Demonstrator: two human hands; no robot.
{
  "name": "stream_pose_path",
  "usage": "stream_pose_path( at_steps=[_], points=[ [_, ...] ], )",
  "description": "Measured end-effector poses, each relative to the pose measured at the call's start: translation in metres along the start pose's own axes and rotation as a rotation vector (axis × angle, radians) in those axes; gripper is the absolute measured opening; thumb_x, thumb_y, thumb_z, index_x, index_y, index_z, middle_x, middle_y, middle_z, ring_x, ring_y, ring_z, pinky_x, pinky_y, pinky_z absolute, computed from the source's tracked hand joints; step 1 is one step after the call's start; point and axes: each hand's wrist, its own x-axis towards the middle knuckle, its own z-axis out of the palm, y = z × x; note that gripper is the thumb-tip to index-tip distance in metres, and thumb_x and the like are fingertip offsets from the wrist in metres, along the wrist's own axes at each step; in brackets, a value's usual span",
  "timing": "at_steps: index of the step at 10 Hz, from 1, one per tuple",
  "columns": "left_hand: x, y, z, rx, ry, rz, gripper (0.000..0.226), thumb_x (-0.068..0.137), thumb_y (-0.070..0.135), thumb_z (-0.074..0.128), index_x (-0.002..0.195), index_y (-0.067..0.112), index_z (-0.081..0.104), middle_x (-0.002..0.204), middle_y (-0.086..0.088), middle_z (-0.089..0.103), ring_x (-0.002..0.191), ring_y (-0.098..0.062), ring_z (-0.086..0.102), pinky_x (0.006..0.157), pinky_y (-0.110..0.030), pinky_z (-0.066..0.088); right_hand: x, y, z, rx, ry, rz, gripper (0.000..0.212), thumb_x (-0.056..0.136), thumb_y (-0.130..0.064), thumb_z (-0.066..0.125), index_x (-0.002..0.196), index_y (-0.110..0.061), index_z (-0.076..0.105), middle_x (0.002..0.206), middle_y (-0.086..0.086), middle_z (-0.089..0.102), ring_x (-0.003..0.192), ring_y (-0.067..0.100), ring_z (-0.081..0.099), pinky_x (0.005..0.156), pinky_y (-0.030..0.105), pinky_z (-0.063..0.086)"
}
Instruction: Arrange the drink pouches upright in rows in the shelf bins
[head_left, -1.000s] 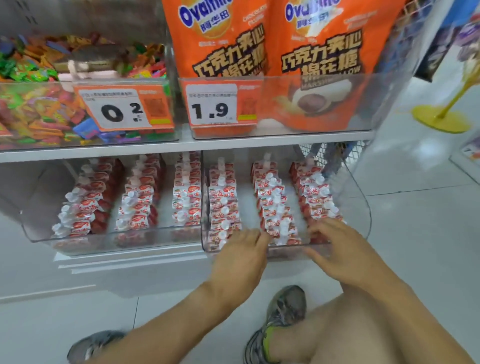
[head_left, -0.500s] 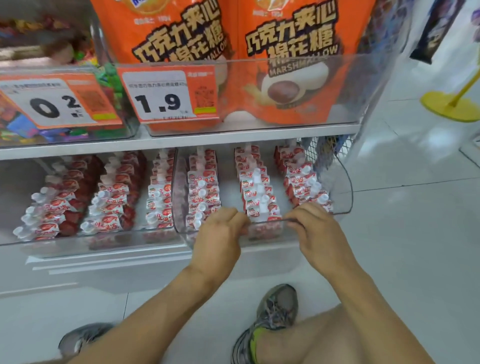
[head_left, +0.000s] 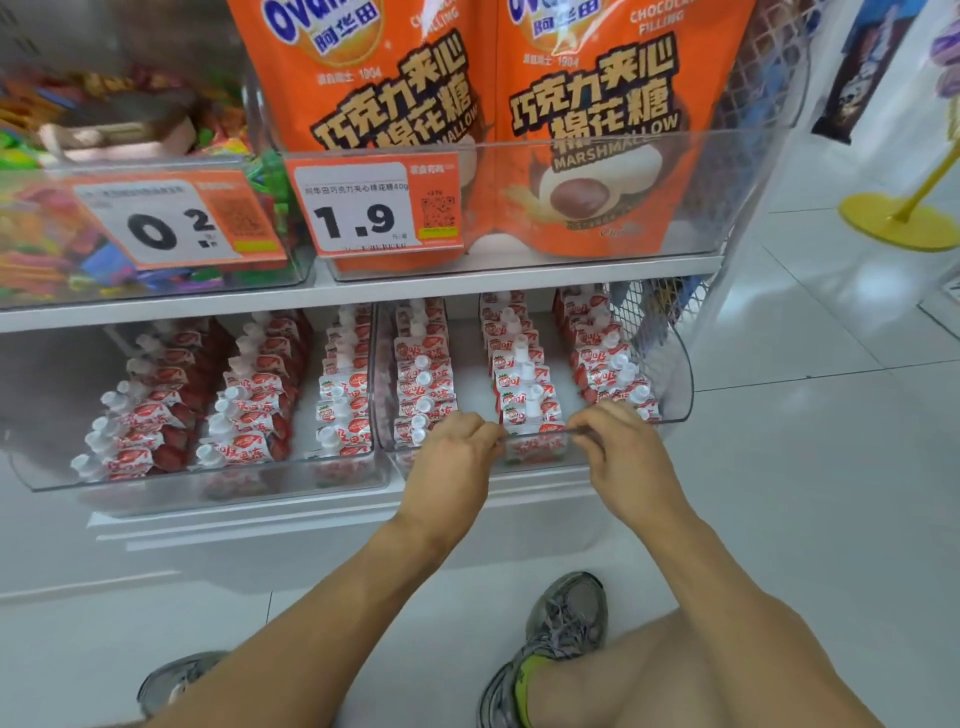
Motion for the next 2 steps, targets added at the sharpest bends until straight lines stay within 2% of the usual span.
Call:
stream_pose_path(
  at_steps=[1,2],
  points=[
    [-0.015,0.009,-0.02,-0.101,-0.08,0.01,0.036,0.091,0.012,0.06,0.128,0.013,0.058,0.104,-0.005,0.064,0.098,-0.022,0.057,0.088,-0.036,0.05,-0.006,-0.008,-0.007,-0.074,-0.093,-0.014,0.015,0.09,-0.005,0.065,0.104,-0.009,0.07,0.098,0.003,0.062,0.096,0.021,0.054,0.085,0.035,0.048],
    [-0.033,0.012,-0.064,-0.326,-0.052,0.002,0.053,0.093,0.022,0.058,0.142,0.023,0.036,0.129,0.007,0.05,0.117,-0.006,0.048,0.101,-0.022,0.039,0.002,-0.021,-0.03,-0.134,-0.226,0.015,0.031,0.093,-0.016,0.065,0.123,-0.012,0.066,0.115,0.004,0.062,0.11,0.022,0.056,0.095,0.031,0.044]
  ],
)
